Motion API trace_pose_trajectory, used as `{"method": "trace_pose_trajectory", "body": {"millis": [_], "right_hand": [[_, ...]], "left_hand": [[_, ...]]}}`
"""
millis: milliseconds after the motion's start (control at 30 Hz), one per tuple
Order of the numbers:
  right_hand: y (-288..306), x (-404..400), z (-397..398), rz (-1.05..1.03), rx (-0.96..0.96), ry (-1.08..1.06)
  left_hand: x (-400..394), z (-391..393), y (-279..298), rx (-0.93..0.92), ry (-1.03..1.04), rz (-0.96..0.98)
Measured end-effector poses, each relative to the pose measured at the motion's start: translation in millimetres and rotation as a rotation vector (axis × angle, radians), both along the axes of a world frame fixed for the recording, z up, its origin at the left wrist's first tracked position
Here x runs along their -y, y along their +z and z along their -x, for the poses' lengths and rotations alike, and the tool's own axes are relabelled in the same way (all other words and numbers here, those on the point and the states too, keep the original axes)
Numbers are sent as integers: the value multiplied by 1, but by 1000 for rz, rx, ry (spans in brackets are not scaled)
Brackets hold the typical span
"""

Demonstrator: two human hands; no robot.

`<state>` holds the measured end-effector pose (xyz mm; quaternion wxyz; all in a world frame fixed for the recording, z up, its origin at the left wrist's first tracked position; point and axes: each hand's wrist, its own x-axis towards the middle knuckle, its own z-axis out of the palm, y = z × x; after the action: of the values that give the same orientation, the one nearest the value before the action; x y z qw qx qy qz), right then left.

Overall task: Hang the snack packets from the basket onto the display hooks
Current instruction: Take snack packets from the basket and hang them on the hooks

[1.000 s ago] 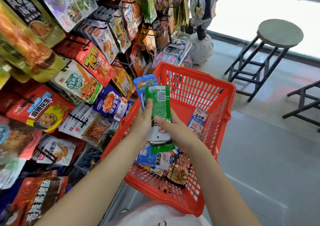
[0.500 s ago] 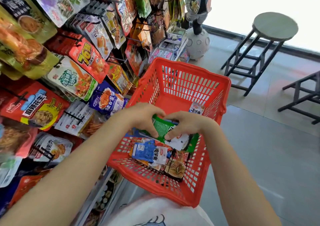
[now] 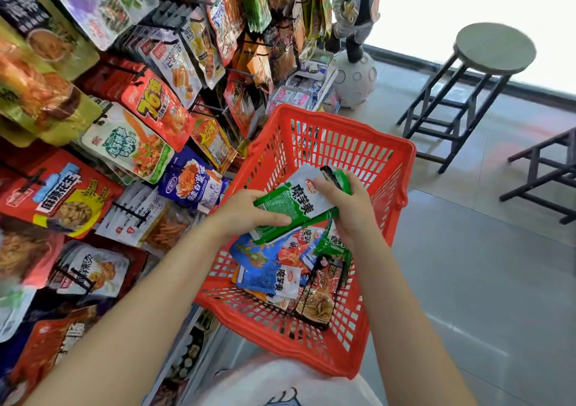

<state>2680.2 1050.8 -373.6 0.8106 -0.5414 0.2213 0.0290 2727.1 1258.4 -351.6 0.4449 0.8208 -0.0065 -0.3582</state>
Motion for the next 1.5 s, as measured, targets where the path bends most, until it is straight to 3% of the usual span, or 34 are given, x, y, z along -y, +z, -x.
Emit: {"method": "trace_pose_trajectory", "body": {"millis": [167,233,333,400,667,800,900,1200,1367,1500], "right_hand": [[11,-23,-9,-352,92,-227],[13,-33,-13,-295,126,-169],[15,-45,-15,24,69,-64],[16,-50,-16,113,72,-14],[20,-50,-27,-63,121,-59],[19,-48,-34,-75,-25,-72],[16,-47,-35,-55,-31,4],[9,-44,-35,26,51,201],[27,-58,-39,226,156,372],[58,-77,-37,398,338,318]], "left_hand": [[12,17,-8,-44,288,274],[20,24,-4,-79,362,352],[24,26,-1,-82,393,393],[20,21,4,-93,353,394],[2,26,11,-539,357,762],[5,29,14,-482,324,647],[13,30,19,-487,369,638],[9,18,11,-542,485,555],[12,14,35,-441,503,657],[6,14,61,-345,509,748]]}}
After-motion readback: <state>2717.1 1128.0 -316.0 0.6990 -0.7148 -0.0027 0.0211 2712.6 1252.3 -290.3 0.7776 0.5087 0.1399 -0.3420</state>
